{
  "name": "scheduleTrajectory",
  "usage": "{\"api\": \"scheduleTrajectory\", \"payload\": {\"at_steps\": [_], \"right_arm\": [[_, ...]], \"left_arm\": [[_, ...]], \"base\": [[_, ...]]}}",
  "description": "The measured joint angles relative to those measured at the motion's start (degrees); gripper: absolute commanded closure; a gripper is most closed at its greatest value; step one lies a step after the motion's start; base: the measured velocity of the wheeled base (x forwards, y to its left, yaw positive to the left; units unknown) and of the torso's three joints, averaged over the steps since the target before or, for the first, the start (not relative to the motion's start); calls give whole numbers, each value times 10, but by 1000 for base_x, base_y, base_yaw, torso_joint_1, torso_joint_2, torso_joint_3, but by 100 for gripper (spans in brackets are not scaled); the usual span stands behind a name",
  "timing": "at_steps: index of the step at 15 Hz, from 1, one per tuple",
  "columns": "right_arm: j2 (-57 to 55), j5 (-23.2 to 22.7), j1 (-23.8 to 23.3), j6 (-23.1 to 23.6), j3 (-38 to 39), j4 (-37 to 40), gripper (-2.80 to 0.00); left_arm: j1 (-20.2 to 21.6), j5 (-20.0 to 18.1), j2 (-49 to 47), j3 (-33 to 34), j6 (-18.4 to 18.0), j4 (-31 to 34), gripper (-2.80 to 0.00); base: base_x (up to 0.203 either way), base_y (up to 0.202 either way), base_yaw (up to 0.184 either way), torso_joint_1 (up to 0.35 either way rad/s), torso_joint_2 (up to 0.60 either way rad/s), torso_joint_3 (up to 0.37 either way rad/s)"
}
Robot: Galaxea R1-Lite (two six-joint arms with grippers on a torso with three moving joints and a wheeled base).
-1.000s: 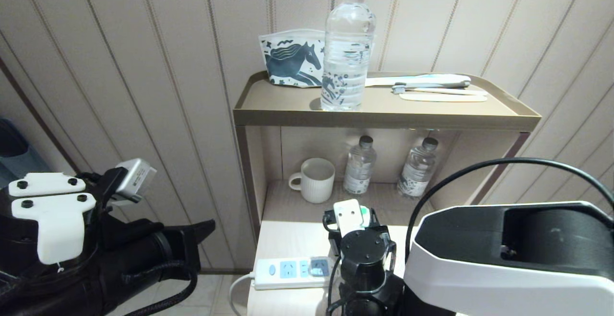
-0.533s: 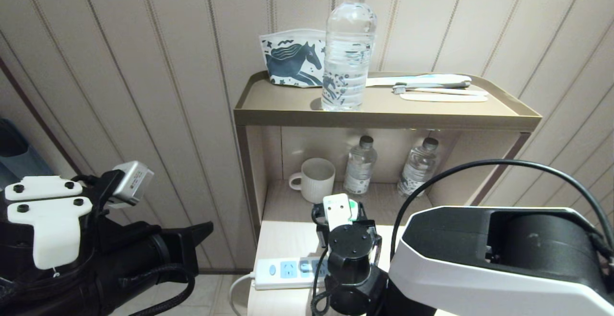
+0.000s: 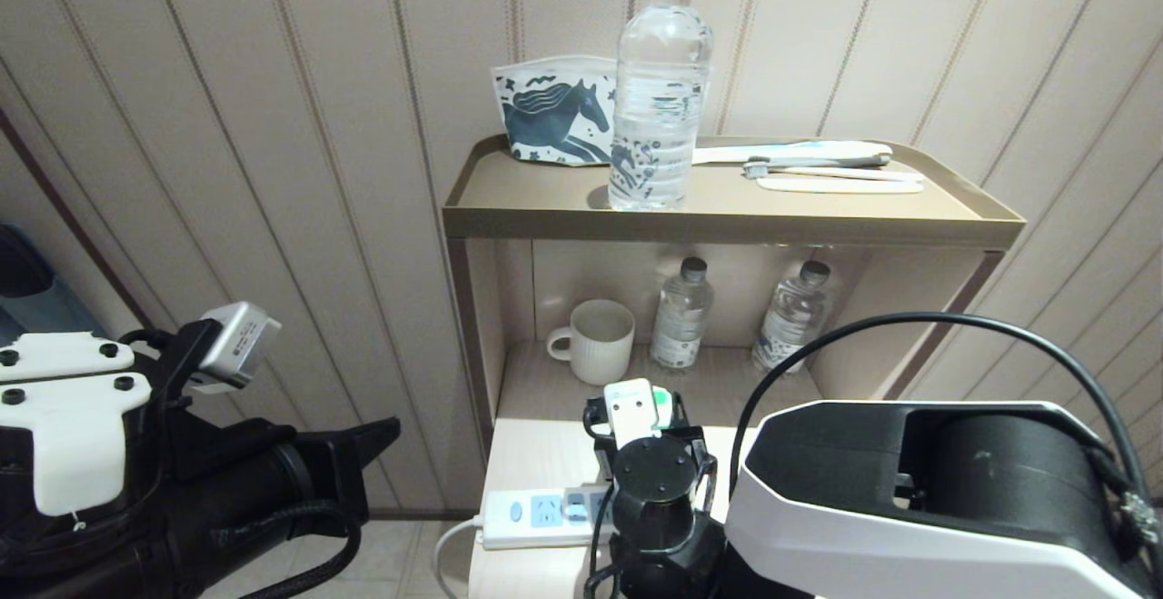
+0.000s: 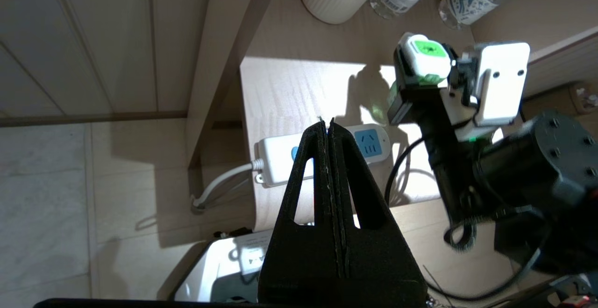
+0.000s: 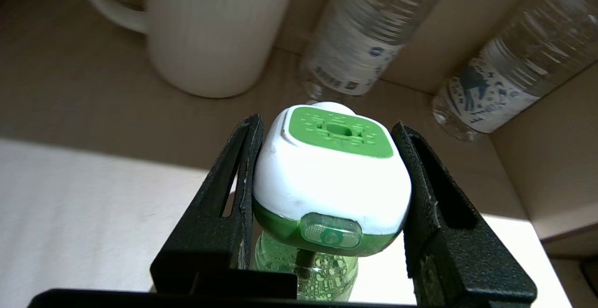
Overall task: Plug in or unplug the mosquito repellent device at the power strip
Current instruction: Place the mosquito repellent liquid on the table
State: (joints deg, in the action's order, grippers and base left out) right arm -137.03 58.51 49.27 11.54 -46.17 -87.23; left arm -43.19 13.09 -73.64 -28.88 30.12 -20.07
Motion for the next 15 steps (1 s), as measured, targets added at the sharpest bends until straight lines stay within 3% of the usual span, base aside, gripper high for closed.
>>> {"api": "scheduleTrajectory", "payload": {"at_steps": [6, 15], "right_arm": [[-28, 4, -48, -6, 4, 0, 0], [-20, 20, -57, -40, 63, -1, 0]], "left_arm": [[0, -1, -8, 5, 3, 0, 0], [0, -1, -17, 9, 3, -1, 0]], "base": [[0, 0, 0, 0, 0, 0], [0, 0, 0, 0, 0, 0]]}}
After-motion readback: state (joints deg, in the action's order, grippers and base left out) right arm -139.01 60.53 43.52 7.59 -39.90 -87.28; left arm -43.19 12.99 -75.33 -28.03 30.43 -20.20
